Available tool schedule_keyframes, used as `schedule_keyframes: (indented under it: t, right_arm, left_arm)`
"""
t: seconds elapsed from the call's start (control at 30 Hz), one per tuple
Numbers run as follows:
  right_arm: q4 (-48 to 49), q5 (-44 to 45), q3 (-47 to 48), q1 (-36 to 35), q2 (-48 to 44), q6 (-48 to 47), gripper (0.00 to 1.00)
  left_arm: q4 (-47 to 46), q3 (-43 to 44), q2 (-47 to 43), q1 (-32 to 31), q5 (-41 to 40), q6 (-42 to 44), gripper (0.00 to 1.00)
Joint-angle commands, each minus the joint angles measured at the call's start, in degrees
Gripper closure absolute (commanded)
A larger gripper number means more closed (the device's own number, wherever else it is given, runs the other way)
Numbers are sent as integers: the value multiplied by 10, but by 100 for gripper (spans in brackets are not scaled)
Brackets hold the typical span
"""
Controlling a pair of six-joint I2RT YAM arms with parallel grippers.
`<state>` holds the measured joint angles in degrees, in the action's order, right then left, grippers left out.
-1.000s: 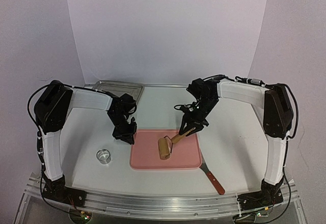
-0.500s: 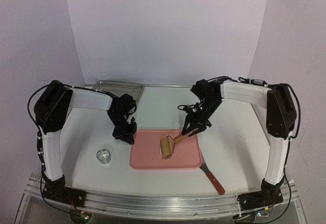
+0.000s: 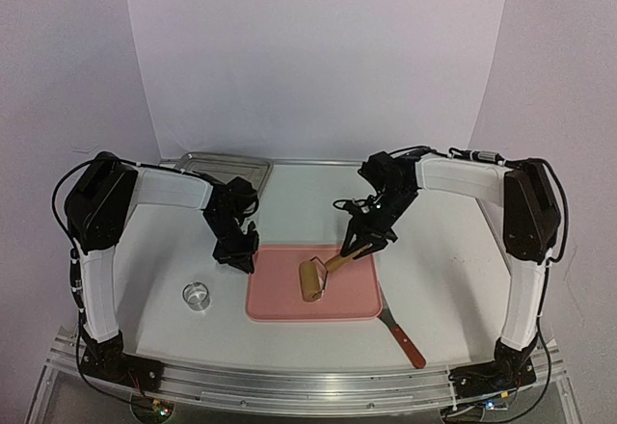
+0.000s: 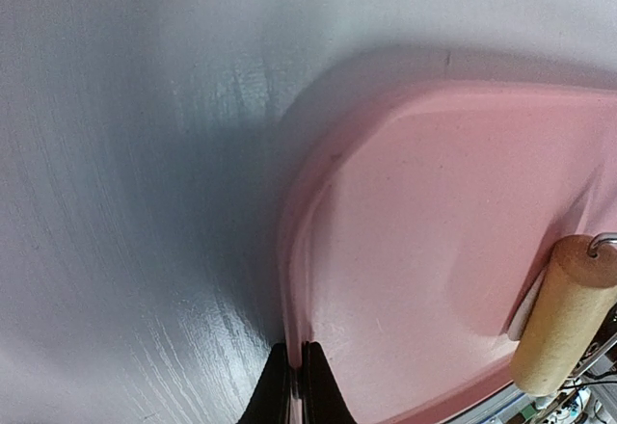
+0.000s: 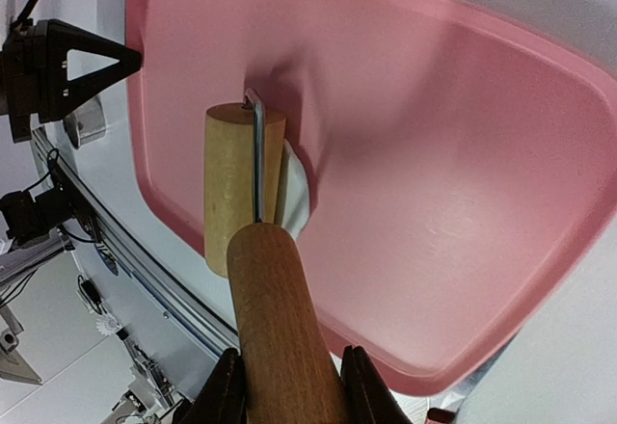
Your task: Roll out the dumpling wrappers from the dough
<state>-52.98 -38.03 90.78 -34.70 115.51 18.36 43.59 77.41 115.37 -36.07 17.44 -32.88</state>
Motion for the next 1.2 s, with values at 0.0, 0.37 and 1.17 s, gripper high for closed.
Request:
schedule_keyframes:
  t: [0.0,0.37,1.17]
  right_arm:
    - [-137,273,-52,1,67,7,100]
    - [-150,303,-52,24,62,-13,100]
    - [-144,282,-46,1,90,-6,100]
  left_arm:
    - [-3,7,-4,1,-26,34,100]
    - [4,8,-7,1,-30,35,100]
    - [1,16,2,1,-28,34,100]
